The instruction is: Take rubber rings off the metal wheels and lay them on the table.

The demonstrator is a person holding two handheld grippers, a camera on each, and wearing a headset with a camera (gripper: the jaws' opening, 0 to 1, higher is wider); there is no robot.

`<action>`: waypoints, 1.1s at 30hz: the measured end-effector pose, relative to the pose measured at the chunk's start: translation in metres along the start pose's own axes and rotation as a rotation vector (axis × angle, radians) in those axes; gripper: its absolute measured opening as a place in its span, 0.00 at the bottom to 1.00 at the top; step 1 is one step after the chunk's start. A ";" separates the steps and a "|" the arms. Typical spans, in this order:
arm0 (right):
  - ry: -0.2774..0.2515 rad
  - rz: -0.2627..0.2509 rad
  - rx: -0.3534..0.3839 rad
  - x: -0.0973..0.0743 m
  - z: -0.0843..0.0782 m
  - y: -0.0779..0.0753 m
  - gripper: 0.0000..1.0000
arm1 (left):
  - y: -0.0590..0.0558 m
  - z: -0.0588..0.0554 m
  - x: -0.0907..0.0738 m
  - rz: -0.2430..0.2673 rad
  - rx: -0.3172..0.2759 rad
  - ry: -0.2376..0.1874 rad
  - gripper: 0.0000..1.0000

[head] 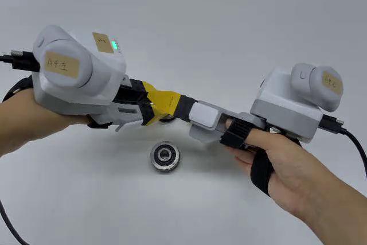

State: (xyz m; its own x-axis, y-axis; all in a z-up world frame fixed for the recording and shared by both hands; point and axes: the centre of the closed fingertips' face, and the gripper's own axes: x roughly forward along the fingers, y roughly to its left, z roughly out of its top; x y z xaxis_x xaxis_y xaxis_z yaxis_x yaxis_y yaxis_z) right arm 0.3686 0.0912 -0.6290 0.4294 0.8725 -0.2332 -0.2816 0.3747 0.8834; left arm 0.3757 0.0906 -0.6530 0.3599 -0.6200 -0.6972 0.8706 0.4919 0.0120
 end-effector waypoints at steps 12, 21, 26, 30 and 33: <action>0.001 0.001 0.015 -0.003 0.001 -0.001 0.51 | 0.000 0.000 0.000 0.001 0.000 -0.001 0.12; 0.007 -0.040 0.028 -0.002 0.001 -0.015 0.36 | 0.000 0.000 0.000 0.001 0.003 -0.004 0.12; 0.009 -0.110 0.052 -0.002 0.001 -0.032 0.17 | 0.000 0.000 0.000 0.001 0.000 -0.005 0.12; 0.009 -0.128 0.066 -0.002 0.002 -0.036 0.07 | 0.000 0.000 0.000 0.001 -0.001 -0.007 0.12; 0.014 -0.148 0.047 -0.003 0.001 -0.039 0.03 | 0.000 0.000 0.000 0.001 0.002 -0.007 0.12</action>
State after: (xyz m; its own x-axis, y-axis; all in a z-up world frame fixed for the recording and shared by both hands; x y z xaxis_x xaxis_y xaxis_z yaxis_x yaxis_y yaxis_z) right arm 0.3796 0.0736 -0.6623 0.4511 0.8133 -0.3675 -0.1751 0.4845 0.8571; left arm 0.3757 0.0908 -0.6525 0.3633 -0.6239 -0.6919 0.8709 0.4913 0.0143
